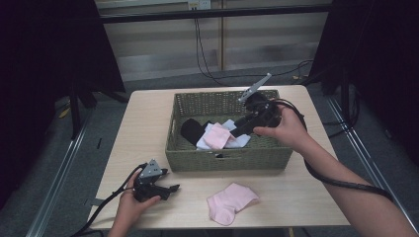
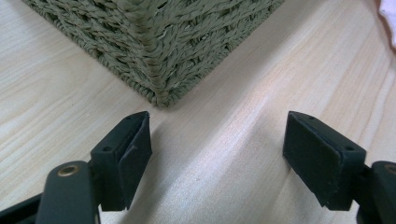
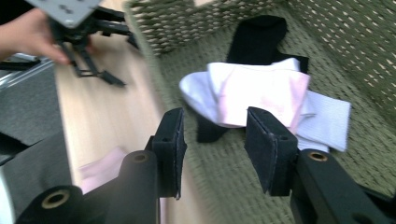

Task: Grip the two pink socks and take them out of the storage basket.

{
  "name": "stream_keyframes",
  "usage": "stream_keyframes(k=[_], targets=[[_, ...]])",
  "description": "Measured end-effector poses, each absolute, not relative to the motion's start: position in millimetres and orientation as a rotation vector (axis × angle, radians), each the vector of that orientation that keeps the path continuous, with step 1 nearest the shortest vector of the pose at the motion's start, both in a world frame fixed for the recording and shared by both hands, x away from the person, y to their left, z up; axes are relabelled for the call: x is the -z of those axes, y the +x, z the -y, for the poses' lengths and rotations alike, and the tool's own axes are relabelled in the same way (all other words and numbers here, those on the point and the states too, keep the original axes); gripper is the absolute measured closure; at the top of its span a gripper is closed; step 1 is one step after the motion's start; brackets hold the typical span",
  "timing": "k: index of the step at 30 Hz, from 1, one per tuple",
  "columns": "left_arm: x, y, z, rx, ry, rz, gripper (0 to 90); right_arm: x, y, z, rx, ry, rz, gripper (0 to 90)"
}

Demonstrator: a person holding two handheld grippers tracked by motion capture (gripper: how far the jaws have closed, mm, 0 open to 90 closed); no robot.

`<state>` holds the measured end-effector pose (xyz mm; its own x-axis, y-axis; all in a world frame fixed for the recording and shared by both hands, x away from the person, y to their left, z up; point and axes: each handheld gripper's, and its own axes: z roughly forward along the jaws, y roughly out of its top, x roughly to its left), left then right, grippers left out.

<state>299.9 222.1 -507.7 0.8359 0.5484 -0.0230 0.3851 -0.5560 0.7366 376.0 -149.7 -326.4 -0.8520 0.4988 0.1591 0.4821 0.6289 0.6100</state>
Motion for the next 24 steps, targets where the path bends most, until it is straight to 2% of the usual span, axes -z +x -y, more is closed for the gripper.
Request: stream_keyframes(k=[10, 24], targets=[[507.6, 299.8, -222.2, -0.27, 2.231, -0.678, 23.2, 344.2, 399.6, 151.7, -1.026, 0.939, -2.766, 52.2], [507.7, 299.9, -222.2, -0.266, 2.23, -0.676, 23.1, 370.1, 416.7, 146.3, -0.964, 0.986, -2.745, 51.6]])
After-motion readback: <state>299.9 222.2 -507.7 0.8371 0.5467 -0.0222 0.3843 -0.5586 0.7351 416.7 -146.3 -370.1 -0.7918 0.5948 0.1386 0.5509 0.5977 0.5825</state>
